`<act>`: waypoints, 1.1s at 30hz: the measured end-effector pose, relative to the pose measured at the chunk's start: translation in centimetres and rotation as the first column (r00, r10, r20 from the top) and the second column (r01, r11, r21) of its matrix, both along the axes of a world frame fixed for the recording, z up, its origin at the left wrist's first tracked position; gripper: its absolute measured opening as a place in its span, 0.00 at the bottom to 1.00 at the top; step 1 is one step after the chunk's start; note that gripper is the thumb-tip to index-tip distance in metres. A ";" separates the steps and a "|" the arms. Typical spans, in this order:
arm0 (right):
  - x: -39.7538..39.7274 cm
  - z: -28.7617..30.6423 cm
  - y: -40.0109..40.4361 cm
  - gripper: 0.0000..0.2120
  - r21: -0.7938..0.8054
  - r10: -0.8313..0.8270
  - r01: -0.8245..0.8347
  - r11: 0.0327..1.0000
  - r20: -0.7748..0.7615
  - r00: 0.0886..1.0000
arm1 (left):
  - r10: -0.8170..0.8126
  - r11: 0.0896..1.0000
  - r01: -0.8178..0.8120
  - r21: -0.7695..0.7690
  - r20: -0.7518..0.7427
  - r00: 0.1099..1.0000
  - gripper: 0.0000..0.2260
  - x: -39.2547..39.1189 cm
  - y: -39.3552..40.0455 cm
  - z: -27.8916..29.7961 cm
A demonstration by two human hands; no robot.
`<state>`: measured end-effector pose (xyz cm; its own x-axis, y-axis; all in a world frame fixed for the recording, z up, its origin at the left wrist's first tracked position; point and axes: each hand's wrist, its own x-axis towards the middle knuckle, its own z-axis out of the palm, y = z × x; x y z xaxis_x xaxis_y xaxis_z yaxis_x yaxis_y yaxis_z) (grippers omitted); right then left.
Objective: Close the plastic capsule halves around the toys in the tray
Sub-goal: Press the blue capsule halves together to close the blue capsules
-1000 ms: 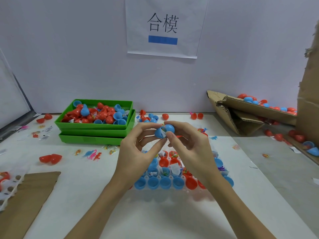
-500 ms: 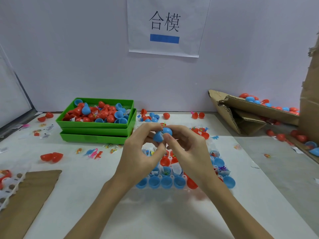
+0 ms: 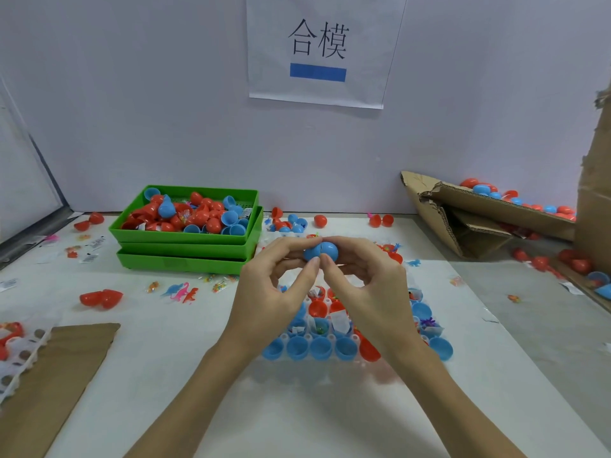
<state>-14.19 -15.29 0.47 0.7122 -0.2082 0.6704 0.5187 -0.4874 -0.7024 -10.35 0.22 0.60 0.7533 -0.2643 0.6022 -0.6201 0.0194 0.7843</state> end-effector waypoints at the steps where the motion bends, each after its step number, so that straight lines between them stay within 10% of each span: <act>1: 0.0 -0.1 0.1 0.14 -0.008 -0.006 0.006 1.000 0.008 1.000 | 0.001 1.000 -0.001 -0.012 -0.018 1.000 0.13 0.0 0.0 0.0; 33: -0.2 -0.2 1.6 0.16 -0.143 -0.065 0.072 0.987 0.052 0.997 | -0.031 0.989 -0.018 -0.148 -0.322 0.946 0.04 0.6 0.0 0.2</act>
